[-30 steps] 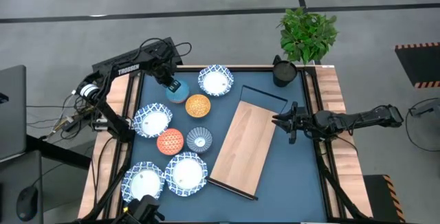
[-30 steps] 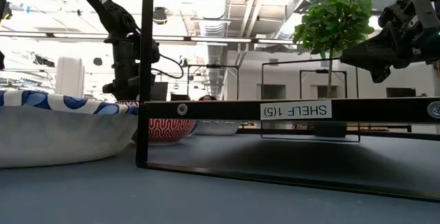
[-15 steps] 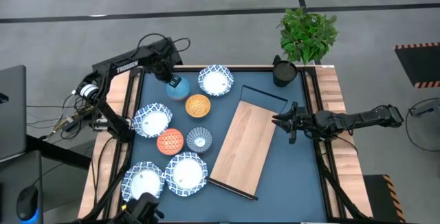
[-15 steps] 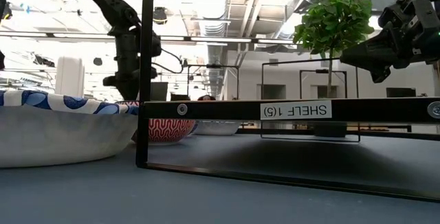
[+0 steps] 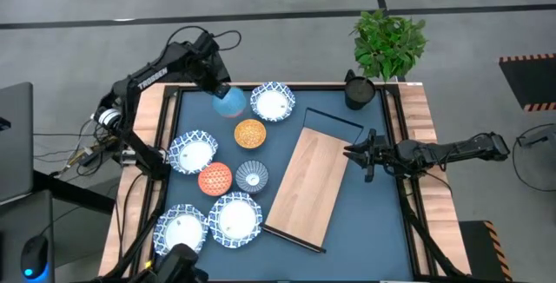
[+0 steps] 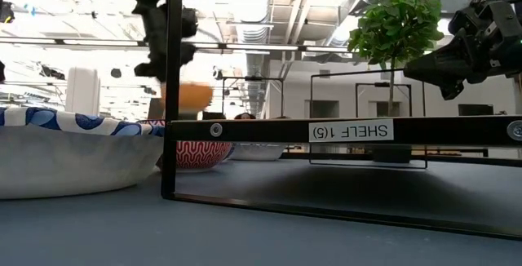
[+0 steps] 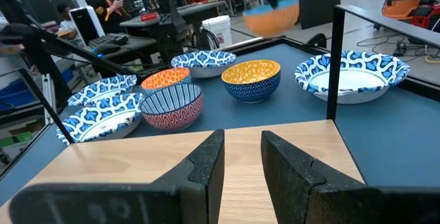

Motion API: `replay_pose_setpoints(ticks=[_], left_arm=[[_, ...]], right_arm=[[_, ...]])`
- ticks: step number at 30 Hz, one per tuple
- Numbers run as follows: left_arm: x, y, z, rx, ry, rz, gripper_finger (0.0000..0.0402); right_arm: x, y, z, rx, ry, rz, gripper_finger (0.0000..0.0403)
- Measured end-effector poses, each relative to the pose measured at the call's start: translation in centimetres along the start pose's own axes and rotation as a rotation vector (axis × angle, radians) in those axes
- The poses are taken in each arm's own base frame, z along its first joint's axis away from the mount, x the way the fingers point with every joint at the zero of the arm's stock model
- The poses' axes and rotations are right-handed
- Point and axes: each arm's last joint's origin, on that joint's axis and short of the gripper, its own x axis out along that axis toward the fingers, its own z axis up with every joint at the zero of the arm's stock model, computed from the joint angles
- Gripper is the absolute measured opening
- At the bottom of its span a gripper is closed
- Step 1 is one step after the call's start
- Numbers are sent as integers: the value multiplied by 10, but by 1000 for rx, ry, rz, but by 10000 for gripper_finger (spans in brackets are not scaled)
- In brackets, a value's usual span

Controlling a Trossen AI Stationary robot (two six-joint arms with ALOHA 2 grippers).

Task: Place and stack bowls onto a shelf
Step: Put the light blue patterned bowl on the shelf

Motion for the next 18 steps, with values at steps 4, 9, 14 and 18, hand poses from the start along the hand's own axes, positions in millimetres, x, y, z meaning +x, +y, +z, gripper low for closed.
replay_pose_setpoints(ticks=[4,9,14,18], left_arm=[[-18,-28,1,53,-57,-89,0],[-23,-74,-2,169,-79,-154,0],[-21,-119,-8,279,-136,-243,0],[-20,-136,-13,309,-148,-275,0]], right_arm=[[0,0,0,0,1,0,123],[0,0,0,0,-2,-4,123],[-1,-1,11,131,-63,-90,123],[-9,7,50,151,-205,-27,123]])
